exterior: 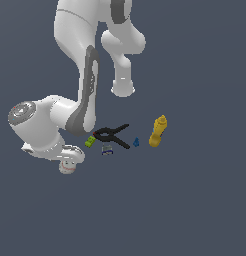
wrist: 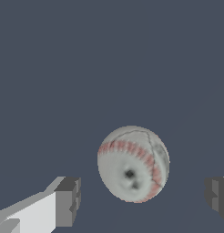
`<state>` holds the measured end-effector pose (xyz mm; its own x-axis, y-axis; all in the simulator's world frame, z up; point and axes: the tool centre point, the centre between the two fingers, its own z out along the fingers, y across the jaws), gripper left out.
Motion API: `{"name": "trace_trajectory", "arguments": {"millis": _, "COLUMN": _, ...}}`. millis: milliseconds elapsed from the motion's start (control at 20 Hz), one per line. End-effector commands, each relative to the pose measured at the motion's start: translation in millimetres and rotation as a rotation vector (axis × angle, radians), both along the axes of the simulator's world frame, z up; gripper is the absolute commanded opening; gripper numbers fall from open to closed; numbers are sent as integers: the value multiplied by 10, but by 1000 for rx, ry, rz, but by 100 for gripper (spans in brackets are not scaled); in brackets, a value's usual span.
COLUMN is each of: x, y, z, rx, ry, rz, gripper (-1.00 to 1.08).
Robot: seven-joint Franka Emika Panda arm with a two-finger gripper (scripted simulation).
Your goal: Pick up a designated object from a clutter of objects.
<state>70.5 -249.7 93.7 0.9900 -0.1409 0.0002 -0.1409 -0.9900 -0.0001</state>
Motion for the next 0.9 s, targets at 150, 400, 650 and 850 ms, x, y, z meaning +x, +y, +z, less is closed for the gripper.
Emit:
{"name": "trace_trajectory", "arguments": {"millis": 150, "x": -10, "y": 0, "z": -249, "rx": 0, "ry": 1, "rz": 0, "gripper": 100}}
{"name": "trace_trajectory", "arguments": {"millis": 400, "x": -11, "y": -3, "z": -438, "rx": 0, "ry": 0, "rz": 0, "gripper": 100}}
{"name": "trace_trajectory", "arguments": {"millis": 650, "x": 0, "y": -9, "z": -460, "rx": 0, "ry": 0, "rz": 0, "gripper": -100}}
{"name": "trace_trajectory", "arguments": {"millis": 850, "x": 0, "y": -9, "z": -460, "rx": 0, "ry": 0, "rz": 0, "gripper": -100}}
